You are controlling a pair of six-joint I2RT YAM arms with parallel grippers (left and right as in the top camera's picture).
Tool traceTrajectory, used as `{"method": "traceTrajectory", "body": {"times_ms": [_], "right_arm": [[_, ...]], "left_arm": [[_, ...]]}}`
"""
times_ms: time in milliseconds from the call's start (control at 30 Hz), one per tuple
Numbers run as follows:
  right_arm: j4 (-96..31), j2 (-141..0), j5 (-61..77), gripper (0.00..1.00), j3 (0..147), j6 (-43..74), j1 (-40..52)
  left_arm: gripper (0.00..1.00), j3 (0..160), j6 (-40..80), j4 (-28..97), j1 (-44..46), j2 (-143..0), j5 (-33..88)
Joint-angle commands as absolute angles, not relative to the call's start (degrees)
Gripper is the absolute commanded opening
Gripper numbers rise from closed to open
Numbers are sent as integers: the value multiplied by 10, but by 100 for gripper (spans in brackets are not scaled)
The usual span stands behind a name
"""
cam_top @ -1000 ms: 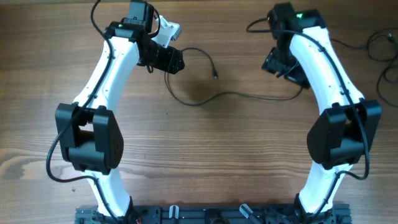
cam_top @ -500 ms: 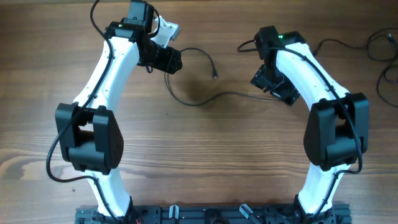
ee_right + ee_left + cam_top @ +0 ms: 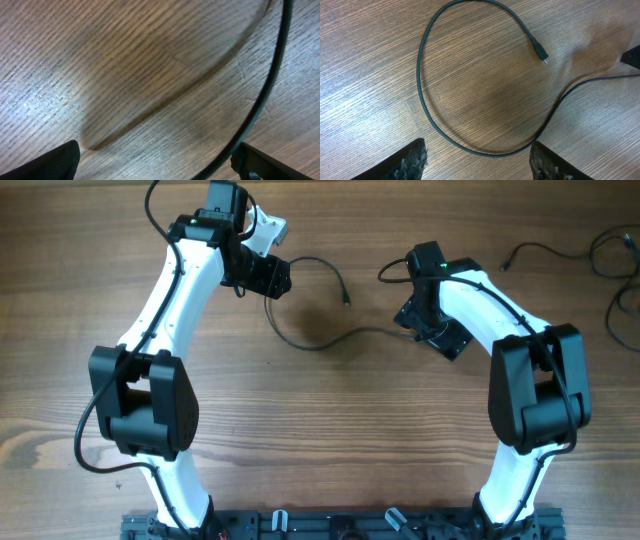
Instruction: Untangle cables
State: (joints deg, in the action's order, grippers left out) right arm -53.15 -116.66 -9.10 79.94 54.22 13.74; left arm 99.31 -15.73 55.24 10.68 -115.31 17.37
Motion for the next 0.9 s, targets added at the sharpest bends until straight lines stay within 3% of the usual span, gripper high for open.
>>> {"method": "traceTrajectory", "body": {"times_ms": [0, 100, 200, 467, 867], "right_arm": [[-519, -1160, -85, 99, 794, 556, 140], [-516, -1160, -84, 94, 794, 557, 140], [-514, -1160, -79, 73, 794, 556, 140], [-486, -1160, -33, 4, 794, 555, 140], [-324, -1160, 133, 5, 795, 466, 140]], "left_arm": [[68, 992, -160, 551, 108, -1160, 170], [68, 992, -160, 553, 108, -1160, 170], [68, 992, -160, 554, 108, -1160, 170], [68, 992, -161, 562, 108, -1160, 168], [69, 992, -161, 568, 107, -1160, 150]]}}
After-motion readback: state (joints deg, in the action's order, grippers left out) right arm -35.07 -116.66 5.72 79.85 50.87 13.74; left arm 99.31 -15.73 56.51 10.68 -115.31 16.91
